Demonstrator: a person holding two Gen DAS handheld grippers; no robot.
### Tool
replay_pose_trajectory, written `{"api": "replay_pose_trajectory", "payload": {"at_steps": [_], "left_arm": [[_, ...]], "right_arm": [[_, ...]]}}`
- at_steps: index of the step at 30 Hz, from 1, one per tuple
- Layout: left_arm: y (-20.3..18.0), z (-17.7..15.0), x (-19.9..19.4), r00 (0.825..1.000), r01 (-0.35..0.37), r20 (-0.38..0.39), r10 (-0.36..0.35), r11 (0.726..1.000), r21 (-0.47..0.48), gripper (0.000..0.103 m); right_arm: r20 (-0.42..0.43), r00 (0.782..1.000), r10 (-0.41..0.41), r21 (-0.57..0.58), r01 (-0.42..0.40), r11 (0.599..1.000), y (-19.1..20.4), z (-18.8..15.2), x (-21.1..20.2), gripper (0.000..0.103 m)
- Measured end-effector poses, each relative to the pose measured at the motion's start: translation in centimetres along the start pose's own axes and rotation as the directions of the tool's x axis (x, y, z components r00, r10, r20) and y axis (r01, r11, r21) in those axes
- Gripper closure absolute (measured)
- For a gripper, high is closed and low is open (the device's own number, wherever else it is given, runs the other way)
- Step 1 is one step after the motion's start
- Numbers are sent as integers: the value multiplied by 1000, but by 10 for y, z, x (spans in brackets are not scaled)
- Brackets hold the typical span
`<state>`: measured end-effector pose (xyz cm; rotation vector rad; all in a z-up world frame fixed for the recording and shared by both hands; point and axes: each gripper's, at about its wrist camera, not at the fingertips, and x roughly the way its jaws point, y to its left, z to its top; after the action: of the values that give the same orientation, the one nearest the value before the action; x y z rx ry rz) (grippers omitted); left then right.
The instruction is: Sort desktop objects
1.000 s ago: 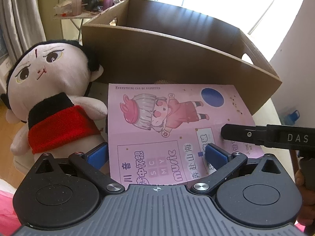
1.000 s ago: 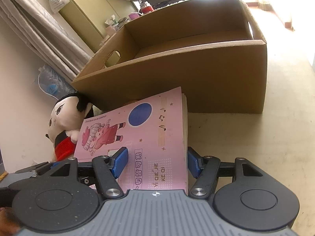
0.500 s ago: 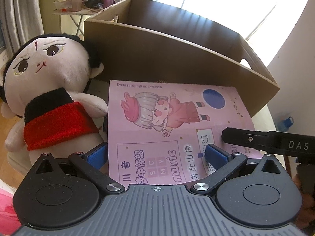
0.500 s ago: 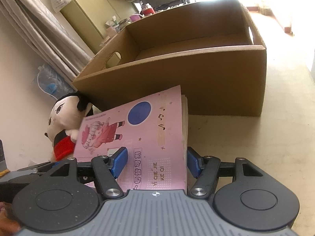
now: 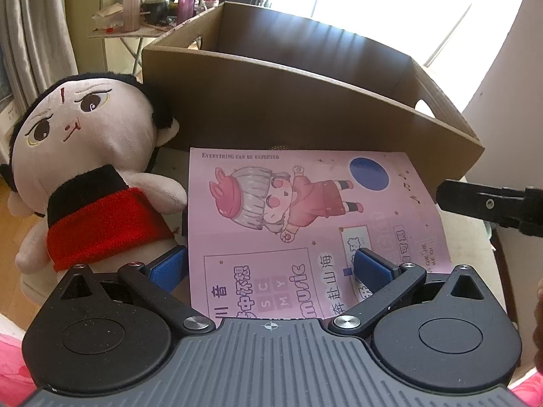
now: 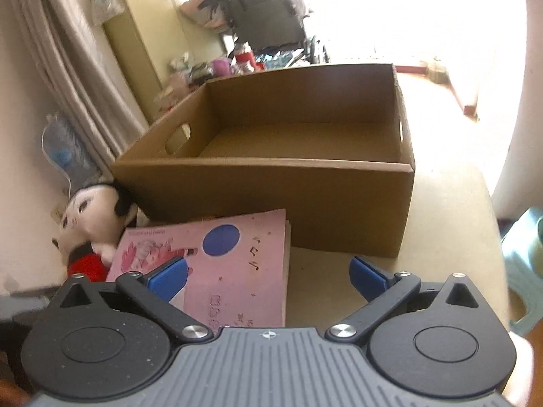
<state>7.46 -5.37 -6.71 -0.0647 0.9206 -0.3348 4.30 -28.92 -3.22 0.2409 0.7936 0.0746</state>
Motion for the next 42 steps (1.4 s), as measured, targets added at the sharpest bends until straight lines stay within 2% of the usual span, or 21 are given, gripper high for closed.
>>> {"api": "replay_pose_trajectory", "payload": {"at_steps": [4,8,11,13,18,21,24,29,33,38,42], "left_arm": [[-1,0,0,1000,-1,1,1,1000,2,0],[-2,1,0,1000,-5,3,5,1000,2,0],[-2,1,1,1000,-5,1,5,1000,0,0],[-2,1,1,1000,-5,0,5,1000,-3,0],[-2,1,1,1000,-7,0,7,1000,0,0],[-2,1,1,1000,-11,-1,11,1000,4,0],[-2,1,1,1000,-10,-2,11,1000,5,0],[1,1,1,1000,-3,-10,3,1000,-4,0],[1,1,2,1000,0,-8,0,1000,3,0],[0,1,1,1000,-4,-12,4,1000,18,0],[0,0,2,1000,-2,-14,2,1000,13,0]], "right_arm": [[-16,997,-77,-69,75,995,6,2,3,0],[-27,994,-101,-139,97,986,11,4,4,0],[-2,990,-140,-183,137,974,15,4,1,0],[55,985,-162,-223,171,960,20,4,-5,0],[158,976,-152,-343,199,918,37,2,-16,0],[171,984,-58,-378,120,918,39,4,-21,0],[163,987,8,-338,48,940,36,6,-21,0],[134,991,12,-220,18,975,23,4,-14,1],[60,997,39,-54,-36,998,2,-5,3,12],[-22,993,118,151,-113,982,-23,-16,23,26],[-35,986,165,200,-154,967,-28,-18,31,33]]}}
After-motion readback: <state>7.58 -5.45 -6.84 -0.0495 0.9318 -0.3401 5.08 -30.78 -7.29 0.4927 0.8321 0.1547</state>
